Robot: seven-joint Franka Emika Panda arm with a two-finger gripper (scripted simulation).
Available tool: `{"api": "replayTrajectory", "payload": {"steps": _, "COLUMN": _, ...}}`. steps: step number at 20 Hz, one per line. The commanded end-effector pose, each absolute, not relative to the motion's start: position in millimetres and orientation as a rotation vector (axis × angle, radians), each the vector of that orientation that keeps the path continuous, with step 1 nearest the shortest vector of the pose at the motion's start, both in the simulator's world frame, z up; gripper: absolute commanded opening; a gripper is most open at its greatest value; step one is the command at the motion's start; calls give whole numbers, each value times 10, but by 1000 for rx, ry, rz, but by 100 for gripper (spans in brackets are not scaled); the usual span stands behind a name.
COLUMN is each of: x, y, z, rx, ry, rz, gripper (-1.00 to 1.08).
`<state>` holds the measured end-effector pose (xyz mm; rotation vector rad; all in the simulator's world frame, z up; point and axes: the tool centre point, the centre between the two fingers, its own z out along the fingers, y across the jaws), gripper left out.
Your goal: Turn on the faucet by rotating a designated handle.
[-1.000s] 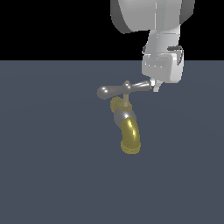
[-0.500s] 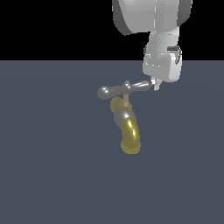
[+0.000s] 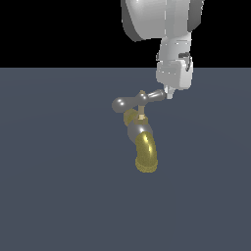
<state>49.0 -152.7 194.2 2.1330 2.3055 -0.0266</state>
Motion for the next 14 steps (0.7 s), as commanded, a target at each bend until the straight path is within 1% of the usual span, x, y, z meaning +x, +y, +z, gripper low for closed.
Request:
{"api": "replayTrajectory", "payload": {"steps": 1, "x": 660, "y": -1146, "z": 1957, "rx": 2082, "ry": 2356, "rz": -3, "gripper": -100}}
{"api": "replayTrajectory", "payload": {"steps": 9, "x": 879, "y": -936, "z": 1966, "rx": 2075, "ry": 2359, "rz": 0, "gripper": -100}}
{"api": "replayTrajectory", "payload": {"steps": 10, "x": 767, "y": -1331, "z": 1941, "rx": 2130, "ry": 2300, "rz": -30, "gripper": -100}}
{"api": "replayTrajectory", "payload": {"steps": 14, "x": 800, "y": -1009, "z": 1945, "rx": 2116, "ry": 2316, "rz": -22, "gripper": -100}}
